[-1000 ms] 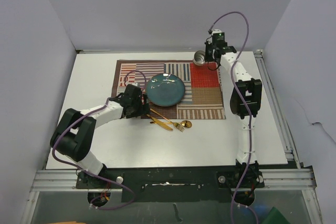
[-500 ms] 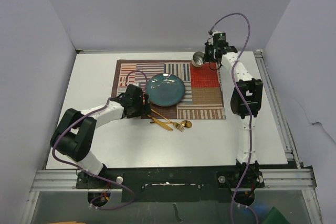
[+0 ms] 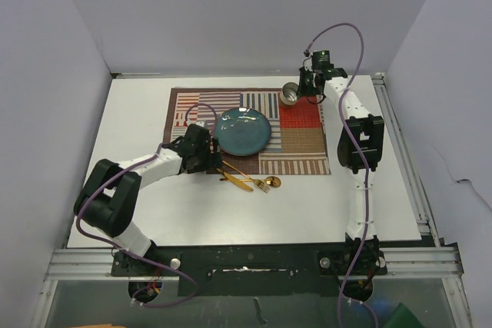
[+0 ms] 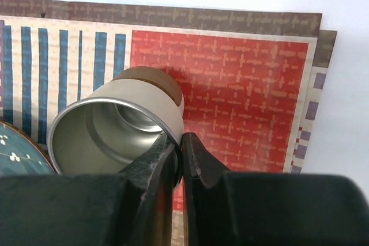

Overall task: Set the dinner table for one person
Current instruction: Place the cup on the napkin.

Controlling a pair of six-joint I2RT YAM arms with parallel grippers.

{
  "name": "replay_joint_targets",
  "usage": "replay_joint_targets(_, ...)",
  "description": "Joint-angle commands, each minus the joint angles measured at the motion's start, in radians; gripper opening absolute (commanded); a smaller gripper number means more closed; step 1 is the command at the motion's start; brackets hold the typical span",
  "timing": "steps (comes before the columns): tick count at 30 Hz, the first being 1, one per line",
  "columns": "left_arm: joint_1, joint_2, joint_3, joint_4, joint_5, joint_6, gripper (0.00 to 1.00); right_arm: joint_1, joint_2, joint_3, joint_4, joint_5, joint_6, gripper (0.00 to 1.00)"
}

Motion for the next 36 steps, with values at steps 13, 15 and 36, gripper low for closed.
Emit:
replay_joint_targets(13, -0.005, -0.054, 0.042, 0.003, -0.021, -0.003, 0.73, -0.011, -0.017, -0.065, 0.092, 0.016, -0.036, 0.92)
replay_joint_targets(15, -0.005, -0.053, 0.04, 0.005, -0.019, -0.003, 0.73, -0.011, -0.026, -0.074, 0.102, 0.016, -0.043, 1.0)
replay_joint_targets(36, -0.004, -0.033, 0.033, 0.026, 0.0, -0.006, 0.73, -0.01, -0.095, -0.159, 0.175, -0.002, -0.032, 0.98)
